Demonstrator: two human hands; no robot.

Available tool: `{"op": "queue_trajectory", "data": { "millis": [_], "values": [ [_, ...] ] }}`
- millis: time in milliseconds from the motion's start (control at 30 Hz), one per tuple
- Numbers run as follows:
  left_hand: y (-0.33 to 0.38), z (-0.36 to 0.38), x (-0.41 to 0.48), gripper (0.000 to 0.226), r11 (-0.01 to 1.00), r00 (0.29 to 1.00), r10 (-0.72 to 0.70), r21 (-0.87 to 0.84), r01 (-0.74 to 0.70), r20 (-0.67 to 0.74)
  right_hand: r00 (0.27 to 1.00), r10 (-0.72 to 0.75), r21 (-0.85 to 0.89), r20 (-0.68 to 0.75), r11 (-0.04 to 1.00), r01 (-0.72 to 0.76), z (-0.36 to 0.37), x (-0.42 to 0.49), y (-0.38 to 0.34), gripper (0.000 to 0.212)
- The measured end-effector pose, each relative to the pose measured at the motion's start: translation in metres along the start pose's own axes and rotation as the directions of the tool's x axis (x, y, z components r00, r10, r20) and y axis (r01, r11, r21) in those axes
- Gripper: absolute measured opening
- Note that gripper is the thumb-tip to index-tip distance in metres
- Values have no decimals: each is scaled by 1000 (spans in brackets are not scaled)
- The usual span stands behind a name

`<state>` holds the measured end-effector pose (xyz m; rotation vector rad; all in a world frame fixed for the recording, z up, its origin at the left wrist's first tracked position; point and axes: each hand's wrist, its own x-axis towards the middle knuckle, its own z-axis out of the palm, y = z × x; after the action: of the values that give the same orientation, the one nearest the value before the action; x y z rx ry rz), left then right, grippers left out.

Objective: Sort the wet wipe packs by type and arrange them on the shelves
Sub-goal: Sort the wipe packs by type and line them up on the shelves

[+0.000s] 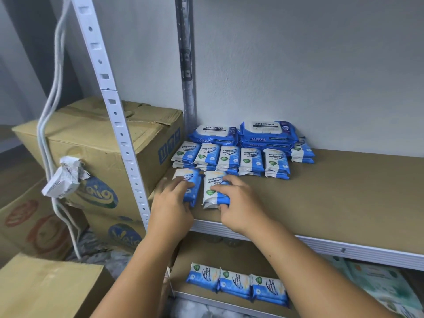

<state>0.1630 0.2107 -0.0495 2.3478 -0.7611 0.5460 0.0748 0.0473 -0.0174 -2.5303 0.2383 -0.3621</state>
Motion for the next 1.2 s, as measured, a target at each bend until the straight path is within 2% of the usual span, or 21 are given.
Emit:
{"op": "queue_trajectory", "data": {
  "millis": [200, 367, 433, 533, 700, 767, 833, 933, 1100, 1167, 1200],
  "values": [
    [-9, 6, 14, 61, 984, 991, -124, 131, 117, 47, 999, -34, 18, -32, 999, 35, 32, 27, -14, 51],
    [-19, 11, 29, 61, 980, 989, -132, 158, 121, 60, 990, -68, 57, -124, 996, 75, 60, 40, -9, 49],
    [-21, 12, 32, 60, 984, 986, -148, 117, 138, 81, 980, -76, 0, -184, 997, 78, 66, 45, -4, 48],
    [-18, 10, 32, 60, 984, 983, -158, 93, 149, 89, 970, -74, -173, -232, 984, 34, 63, 47, -1, 48],
    [-17, 8, 29, 65, 988, 987, -138, 76, 132, 80, 971, -69, -218, -230, 976, 17, 63, 46, 0, 51],
    [-17, 5, 28, 69, 990, 989, -129, 69, 124, 77, 973, -53, -207, -226, 978, 5, 60, 43, -1, 58],
    [-16, 1, 26, 74, 994, 990, -108, 37, 105, 86, 977, -29, -153, -213, 988, -4, 55, 41, -3, 74],
    [-13, -6, 16, 79, 992, 988, -92, -74, 101, 124, 981, 4, 63, -194, 998, 9, 49, 31, -5, 83],
    [-4, -15, -13, 85, 989, 993, -51, -131, 66, 109, 989, -1, 222, -149, 974, 34, 33, -14, -3, 73],
    [2, -19, -28, 73, 986, 997, -51, -156, 61, 62, 988, 2, 309, -152, 950, 45, 27, -46, 2, 65],
    [7, -21, -37, 61, 985, 998, -65, -160, 68, 19, 977, -9, 324, -214, 943, 80, 24, -66, 7, 59]
  ]
}}
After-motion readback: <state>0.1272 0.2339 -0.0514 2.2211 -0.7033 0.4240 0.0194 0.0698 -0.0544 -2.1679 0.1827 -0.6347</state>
